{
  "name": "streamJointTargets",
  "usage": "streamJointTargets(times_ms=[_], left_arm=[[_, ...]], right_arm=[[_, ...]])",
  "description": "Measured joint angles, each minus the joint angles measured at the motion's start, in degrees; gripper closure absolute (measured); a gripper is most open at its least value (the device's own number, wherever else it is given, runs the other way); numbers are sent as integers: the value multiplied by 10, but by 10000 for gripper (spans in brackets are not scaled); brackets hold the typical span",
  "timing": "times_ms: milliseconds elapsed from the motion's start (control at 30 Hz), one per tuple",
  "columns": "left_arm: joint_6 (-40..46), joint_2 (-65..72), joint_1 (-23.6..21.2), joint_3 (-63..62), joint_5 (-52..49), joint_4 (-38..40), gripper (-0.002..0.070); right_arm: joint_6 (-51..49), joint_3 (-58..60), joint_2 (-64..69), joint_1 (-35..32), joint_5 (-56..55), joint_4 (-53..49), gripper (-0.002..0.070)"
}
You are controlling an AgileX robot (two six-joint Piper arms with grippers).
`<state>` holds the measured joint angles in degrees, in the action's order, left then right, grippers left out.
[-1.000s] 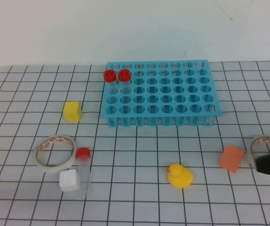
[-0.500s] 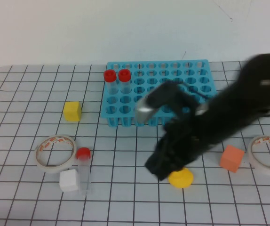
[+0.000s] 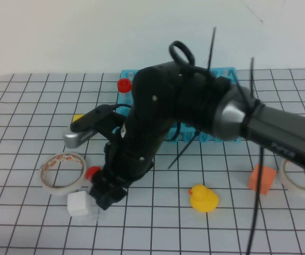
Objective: Place the test tubes
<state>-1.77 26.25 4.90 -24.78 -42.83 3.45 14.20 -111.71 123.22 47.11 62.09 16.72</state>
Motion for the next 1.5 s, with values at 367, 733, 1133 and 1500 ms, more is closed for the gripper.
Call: streamJointTargets(times_ms=[367,733,1133,1500], left_arm=[[0,0,0,0,7,0,676],[0,0,0,0,7,0,676],[0,0,0,0,7,4,676],[0,0,0,0,7,13,676]], right_arm=[[-31,-56,59,16,-2,0,139],[-35,-58,82,43,-24,-38,138],[-109,-58,88,46,-37,-141,138],[-115,-58,88,46,-59,-159,155]])
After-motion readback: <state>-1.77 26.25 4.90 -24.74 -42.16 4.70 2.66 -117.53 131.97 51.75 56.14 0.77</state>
